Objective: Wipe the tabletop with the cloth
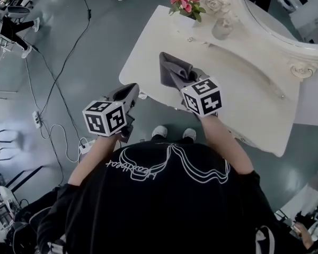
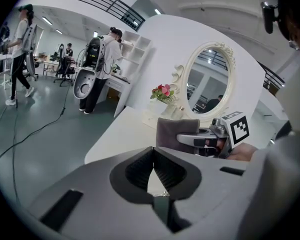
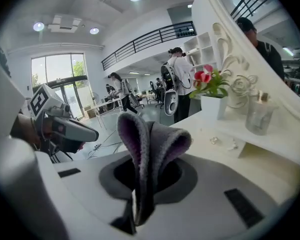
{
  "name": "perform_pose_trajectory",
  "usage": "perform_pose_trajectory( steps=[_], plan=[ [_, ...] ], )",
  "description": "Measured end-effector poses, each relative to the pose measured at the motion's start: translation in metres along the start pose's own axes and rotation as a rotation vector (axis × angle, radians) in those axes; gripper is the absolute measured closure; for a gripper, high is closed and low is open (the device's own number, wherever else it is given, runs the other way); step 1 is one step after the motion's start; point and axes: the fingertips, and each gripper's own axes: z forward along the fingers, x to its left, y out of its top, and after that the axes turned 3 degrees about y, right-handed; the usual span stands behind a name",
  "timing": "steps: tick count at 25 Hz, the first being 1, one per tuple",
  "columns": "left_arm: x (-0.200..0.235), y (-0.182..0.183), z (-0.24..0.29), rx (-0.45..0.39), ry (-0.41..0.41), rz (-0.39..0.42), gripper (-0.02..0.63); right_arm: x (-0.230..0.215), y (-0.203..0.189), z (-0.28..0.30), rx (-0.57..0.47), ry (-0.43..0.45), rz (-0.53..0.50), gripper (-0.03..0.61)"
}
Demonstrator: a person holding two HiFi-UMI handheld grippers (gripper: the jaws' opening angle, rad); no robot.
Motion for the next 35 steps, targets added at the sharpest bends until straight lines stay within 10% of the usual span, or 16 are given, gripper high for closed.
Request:
perform_pose_trajectory(
  steps=[14, 35],
  plan=[
    [0.084, -0.017, -0.058, -0.017, 0.085, -0.073, 0.609, 0.092, 0.009, 0.121, 0.056, 0.132, -0.016, 0.525],
    [0.104, -0.027, -0.06, -0.011, 0.088, -0.106, 0.609, 0.069, -0.026, 0.179, 0.219, -0.05, -0.204, 0.525]
  ],
)
